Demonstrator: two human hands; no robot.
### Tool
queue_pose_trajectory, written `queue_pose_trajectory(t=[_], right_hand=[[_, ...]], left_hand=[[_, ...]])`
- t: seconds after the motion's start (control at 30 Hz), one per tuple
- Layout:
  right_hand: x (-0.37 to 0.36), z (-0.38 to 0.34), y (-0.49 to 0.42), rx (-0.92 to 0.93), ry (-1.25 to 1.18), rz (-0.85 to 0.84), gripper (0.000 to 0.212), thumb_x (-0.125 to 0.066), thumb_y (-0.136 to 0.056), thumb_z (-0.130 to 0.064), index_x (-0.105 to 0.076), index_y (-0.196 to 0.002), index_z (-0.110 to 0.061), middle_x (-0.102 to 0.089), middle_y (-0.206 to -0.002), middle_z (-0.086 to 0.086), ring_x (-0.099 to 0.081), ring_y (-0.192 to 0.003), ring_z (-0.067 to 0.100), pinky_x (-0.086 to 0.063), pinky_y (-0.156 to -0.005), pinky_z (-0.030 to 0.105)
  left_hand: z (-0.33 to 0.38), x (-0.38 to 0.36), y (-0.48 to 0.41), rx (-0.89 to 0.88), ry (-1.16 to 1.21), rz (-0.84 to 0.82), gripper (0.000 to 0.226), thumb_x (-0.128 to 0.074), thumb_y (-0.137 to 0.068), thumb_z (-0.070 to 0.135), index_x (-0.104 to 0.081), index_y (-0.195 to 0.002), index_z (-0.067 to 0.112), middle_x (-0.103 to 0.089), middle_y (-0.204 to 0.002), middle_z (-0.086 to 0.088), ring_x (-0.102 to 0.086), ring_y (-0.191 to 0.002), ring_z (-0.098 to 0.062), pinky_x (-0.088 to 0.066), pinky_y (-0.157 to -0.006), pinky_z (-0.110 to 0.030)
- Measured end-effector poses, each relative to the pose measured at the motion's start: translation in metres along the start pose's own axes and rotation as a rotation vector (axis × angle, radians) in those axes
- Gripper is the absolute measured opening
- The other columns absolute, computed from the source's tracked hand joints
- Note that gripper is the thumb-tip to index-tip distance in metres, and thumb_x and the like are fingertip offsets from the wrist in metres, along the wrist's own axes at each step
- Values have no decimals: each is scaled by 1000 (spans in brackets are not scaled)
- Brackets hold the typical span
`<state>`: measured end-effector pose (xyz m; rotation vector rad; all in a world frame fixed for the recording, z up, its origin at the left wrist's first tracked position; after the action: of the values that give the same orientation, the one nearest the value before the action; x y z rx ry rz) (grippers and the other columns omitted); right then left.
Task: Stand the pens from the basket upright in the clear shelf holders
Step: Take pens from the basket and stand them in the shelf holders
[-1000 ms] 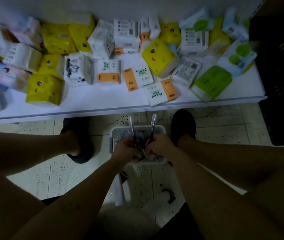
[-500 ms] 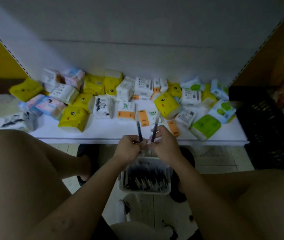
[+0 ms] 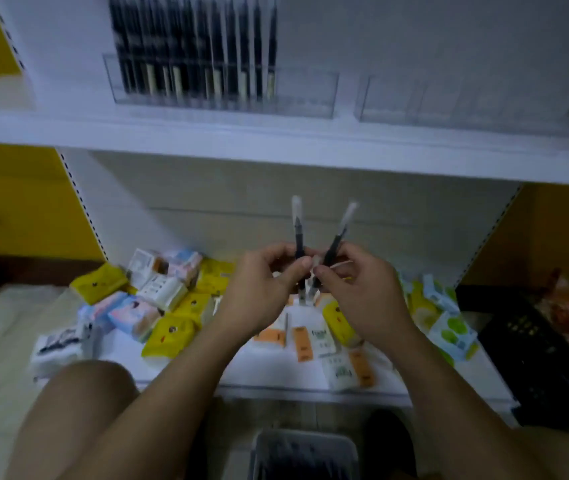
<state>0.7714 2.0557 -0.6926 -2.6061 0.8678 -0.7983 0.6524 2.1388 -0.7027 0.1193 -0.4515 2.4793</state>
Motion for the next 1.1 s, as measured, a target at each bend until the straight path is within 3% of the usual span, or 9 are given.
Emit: queue_pose_trajectory(t=[0.07, 0.17, 0.23, 0.3, 0.4, 0.53, 0.67, 0.8, 1.1], right_hand=[[7, -25, -16, 23, -37, 4, 30, -72, -84, -19, -59, -104, -37, -67, -85, -8, -69, -70, 8, -59, -69, 42], [18, -62, -36, 88, -43, 22, 82, -75, -82, -17, -26, -141, -45, -60, -95, -15, -68, -65, 7, -59, -63, 34], [26, -87, -47, 165, -39, 44, 107, -76, -81, -11, -3, -144, -57, -56, -99, -19, -66, -59, 6, -56, -56, 23], [32, -111, -59, 232, -21, 52, 114, -75, -81, -8, 7, -142, -60, -57, -101, -14, -64, -53, 7, -56, -55, 24], [38, -142, -76, 314, -17, 27, 111, -73, -82, -7, 0, -139, -67, -57, -101, -13, -67, -55, 12, -59, -62, 31], [45, -167, -98, 375, 2, 12, 99, -73, -84, -9, -12, -132, -70, -54, -104, -14, -70, -62, 7, -56, -60, 19], [56, -178, -125, 379, -57, 31, 74, -69, -88, -13, -30, -130, -60, -57, -94, -7, -70, -69, 14, -61, -66, 37], [68, -189, -149, 418, -132, 73, 47, -68, -89, -14, -50, -122, -42, -61, -78, -6, -69, -65, 13, -61, -60, 35], [77, -219, -214, 501, -117, 201, 43, -71, -86, -14, -55, -121, -34, -59, -77, -11, -65, -66, 14, -60, -59, 33]], left_hand=[[24, 15, -11, -22, 34, 30, 17, -68, -88, 18, -73, -81, 32, -74, -78, 6, -70, -78, -11, -60, -76, -38], [62, 34, -28, -89, 58, 70, 20, -73, -84, 12, -72, -94, 30, -71, -80, 2, -68, -78, -18, -59, -77, -47], [92, 45, -39, -175, 60, 87, 54, -73, -82, 4, -55, -127, 26, -63, -85, 1, -67, -75, -24, -59, -73, -46], [122, 55, -45, -281, 49, 84, 93, -73, -81, 1, -22, -145, 46, -58, -86, 6, -68, -69, -23, -60, -68, -37], [161, 63, -52, -423, -93, 54, 110, -74, -81, 2, -4, -142, 62, -55, -89, 15, -70, -68, -15, -58, -64, -24], [190, 76, -70, -469, -251, 93, 92, -78, -79, 13, -25, -136, 61, -51, -101, 16, -68, -72, -6, -58, -63, -21], [211, 95, -93, -500, -258, 139, 75, -78, -78, 13, -39, -126, 55, -53, -85, 13, -64, -72, -8, -59, -69, -29], [233, 109, -116, -520, -265, 190, 53, -73, -82, 15, -51, -122, 42, -58, -92, 6, -67, -78, -12, -59, -65, -27], [260, 120, -162, -527, -232, 262, 25, -67, -88, 18, -58, -104, 34, -63, -92, 7, -69, -71, -6, -52, -57, -13]])
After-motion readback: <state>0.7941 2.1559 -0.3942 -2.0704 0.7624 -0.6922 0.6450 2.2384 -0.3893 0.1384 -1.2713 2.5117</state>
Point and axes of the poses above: each hand's wrist, its own y-axis away from the middle knuckle, its own x-axis out of the back of the hand, z = x × y, the point moved 10 cm from there along -y, towards the middle knuckle
